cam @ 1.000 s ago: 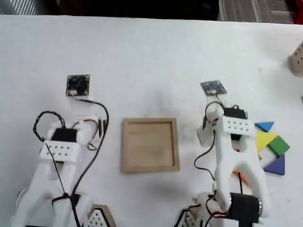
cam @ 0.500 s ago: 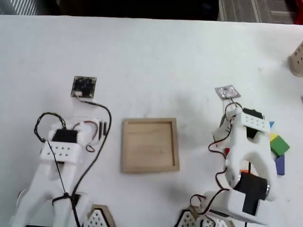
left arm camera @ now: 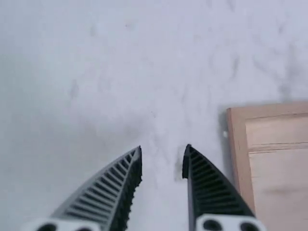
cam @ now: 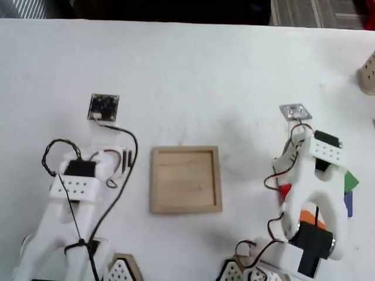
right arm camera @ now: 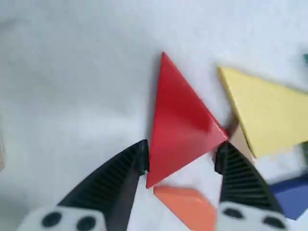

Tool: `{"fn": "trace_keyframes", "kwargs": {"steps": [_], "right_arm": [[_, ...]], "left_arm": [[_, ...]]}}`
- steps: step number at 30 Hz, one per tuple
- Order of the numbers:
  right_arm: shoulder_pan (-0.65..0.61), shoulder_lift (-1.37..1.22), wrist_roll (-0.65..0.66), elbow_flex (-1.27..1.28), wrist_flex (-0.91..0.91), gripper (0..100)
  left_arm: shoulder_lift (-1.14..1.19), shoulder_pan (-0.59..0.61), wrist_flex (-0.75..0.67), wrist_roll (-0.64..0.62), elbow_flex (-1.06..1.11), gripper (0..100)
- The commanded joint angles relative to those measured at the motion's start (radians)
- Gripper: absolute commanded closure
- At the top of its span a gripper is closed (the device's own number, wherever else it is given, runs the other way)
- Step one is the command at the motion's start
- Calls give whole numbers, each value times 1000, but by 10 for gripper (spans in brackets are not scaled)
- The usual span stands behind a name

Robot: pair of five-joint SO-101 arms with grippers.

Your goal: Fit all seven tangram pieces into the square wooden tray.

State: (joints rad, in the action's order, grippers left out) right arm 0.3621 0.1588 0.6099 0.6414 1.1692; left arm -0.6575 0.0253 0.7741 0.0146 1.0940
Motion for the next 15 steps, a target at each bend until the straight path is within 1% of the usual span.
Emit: {"fn": "trace_keyframes", "kwargs": {"steps": [1, 4, 7, 15], "right_arm": [[15, 47, -8, 37, -39, 772], [16, 47, -8, 104, -143, 772], [22, 47, -8, 153, -208, 772], [96, 47, -8, 170, -272, 772]], "left_arm": [[2, 4, -23, 9, -6, 845], [2, 4, -23, 9, -6, 845], [2, 4, -20, 9, -6, 845], [2, 4, -18, 9, -6, 845]]}}
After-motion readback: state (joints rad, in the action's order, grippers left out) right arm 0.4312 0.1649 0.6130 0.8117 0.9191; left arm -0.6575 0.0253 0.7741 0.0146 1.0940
